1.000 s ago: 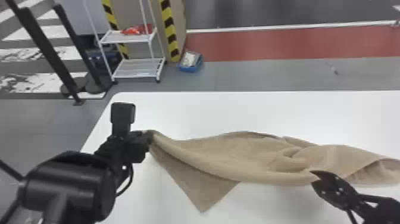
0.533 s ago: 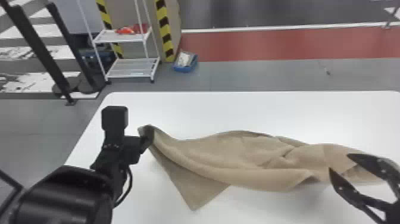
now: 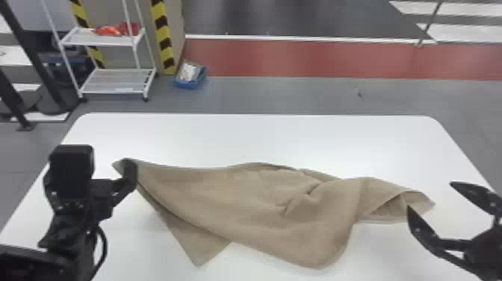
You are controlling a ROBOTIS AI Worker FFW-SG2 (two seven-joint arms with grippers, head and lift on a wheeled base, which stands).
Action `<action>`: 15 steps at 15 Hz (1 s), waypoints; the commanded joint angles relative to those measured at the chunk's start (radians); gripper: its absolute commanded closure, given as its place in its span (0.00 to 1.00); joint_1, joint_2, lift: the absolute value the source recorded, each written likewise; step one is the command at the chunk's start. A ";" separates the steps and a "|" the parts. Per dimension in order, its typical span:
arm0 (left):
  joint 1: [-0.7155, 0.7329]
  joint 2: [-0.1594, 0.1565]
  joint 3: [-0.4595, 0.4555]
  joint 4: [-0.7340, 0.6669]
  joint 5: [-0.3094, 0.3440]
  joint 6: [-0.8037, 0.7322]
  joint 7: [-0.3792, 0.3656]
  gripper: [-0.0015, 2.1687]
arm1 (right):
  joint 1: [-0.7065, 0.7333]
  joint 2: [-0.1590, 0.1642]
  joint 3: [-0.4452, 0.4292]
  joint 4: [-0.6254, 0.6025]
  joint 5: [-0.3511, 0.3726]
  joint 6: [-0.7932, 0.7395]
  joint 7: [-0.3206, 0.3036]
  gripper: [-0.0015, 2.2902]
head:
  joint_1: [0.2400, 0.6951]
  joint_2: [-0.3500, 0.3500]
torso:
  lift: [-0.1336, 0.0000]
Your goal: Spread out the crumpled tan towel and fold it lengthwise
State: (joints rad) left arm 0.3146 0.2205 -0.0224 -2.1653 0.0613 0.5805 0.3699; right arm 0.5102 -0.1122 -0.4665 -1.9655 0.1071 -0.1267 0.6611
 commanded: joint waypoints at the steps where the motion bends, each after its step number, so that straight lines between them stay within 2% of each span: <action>1: 0.028 0.011 -0.001 0.035 -0.080 -0.112 0.004 0.02 | -0.004 0.000 -0.006 0.023 -0.001 -0.024 0.000 0.03 | 1.00 0.44 | 0.07; 3: 0.009 0.031 0.018 0.058 -0.072 -0.044 -0.039 0.02 | -0.006 0.003 -0.006 0.027 -0.003 -0.024 0.000 0.03 | 1.00 0.45 | 0.07; 4: 0.001 0.033 0.044 0.050 -0.077 0.152 -0.077 0.02 | -0.006 0.005 -0.006 0.027 -0.004 -0.030 0.000 0.03 | 1.00 0.45 | 0.07; 5: 0.004 0.033 0.075 0.025 -0.069 0.238 -0.141 0.02 | -0.006 0.006 -0.006 0.030 -0.007 -0.043 0.000 0.03 | 1.00 0.46 | 0.07; 6: 0.023 0.033 0.105 0.004 -0.058 0.238 -0.175 0.02 | -0.006 0.006 -0.009 0.036 -0.009 -0.052 0.000 0.03 | 1.00 0.48 | 0.07; 7: 0.054 0.031 0.154 -0.025 -0.012 0.235 -0.226 0.02 | -0.006 0.008 -0.012 0.039 -0.009 -0.052 0.000 0.03 | 1.00 0.50 | 0.07; 8: 0.092 0.031 0.217 -0.062 0.064 0.235 -0.313 0.02 | -0.006 0.008 -0.014 0.043 -0.009 -0.052 0.000 0.03 | 1.00 0.51 | 0.07; 9: 0.126 0.030 0.275 -0.088 0.153 0.235 -0.384 0.02 | -0.006 0.009 -0.014 0.048 -0.009 -0.055 0.000 0.03 | 1.00 0.52 | 0.07; 11: 0.172 0.005 0.397 -0.111 0.391 0.232 -0.540 0.02 | -0.010 0.013 -0.012 0.071 -0.009 -0.086 0.000 0.03 | 1.00 0.50 | 0.07; 12: 0.187 -0.010 0.433 -0.113 0.468 0.229 -0.609 0.02 | -0.012 0.017 -0.007 0.077 -0.009 -0.089 0.000 0.03 | 1.00 0.48 | 0.07; 13: 0.204 -0.029 0.440 -0.126 0.480 0.210 -0.644 0.04 | -0.013 0.022 -0.003 0.079 -0.006 -0.092 0.000 0.03 | 1.00 0.46 | 0.07; 15: 0.239 -0.036 0.401 -0.139 0.471 0.143 -0.684 0.04 | -0.013 0.031 -0.001 0.082 -0.003 -0.095 0.002 0.03 | 1.00 0.42 | 0.07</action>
State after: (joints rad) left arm 0.5282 0.1906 0.4020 -2.2965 0.5330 0.7708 -0.3020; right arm 0.4972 -0.0869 -0.4694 -1.8862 0.1020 -0.2184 0.6612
